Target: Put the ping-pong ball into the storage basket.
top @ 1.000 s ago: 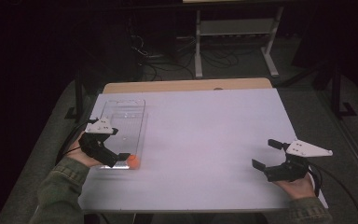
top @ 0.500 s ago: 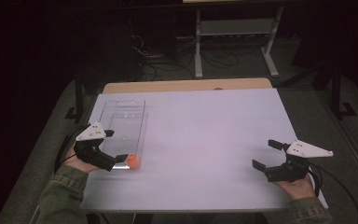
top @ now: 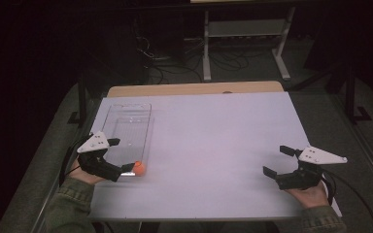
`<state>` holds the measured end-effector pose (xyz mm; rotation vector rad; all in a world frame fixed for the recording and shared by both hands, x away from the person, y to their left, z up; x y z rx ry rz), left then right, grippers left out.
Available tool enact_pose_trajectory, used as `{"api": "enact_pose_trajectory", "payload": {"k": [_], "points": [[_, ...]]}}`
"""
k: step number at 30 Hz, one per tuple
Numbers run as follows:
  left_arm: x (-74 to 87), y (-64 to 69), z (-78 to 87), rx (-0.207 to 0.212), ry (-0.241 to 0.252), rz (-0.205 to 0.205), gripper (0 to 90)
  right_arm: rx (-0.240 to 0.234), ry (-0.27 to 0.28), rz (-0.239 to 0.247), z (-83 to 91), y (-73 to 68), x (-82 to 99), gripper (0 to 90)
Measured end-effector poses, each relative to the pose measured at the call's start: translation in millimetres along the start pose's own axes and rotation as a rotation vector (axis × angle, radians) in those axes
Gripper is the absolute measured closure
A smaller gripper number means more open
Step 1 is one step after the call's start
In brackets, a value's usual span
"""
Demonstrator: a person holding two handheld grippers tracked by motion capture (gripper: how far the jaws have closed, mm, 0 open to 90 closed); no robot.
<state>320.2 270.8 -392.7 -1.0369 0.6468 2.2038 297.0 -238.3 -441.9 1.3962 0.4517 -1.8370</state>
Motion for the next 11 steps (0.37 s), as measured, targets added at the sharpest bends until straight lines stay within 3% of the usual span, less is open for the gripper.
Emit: {"api": "enact_pose_trajectory", "payload": {"k": [11], "points": [[2.2, -2.7, 6.7, -0.015, 0.050, 0.016, 0.0, -0.002, -0.006, 0.001, -1.4, -0.5, 0.8, 0.0]]}}
Point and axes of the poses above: each handheld gripper's, and its own axes: z roughly backward along the jaws, x roughly out of its underside, y roughly to its right, the point moved 5 cm from there along -z, roughly forward along the jaws, and after that the axes turned 15 degrees about z, right-handed, at the moved point
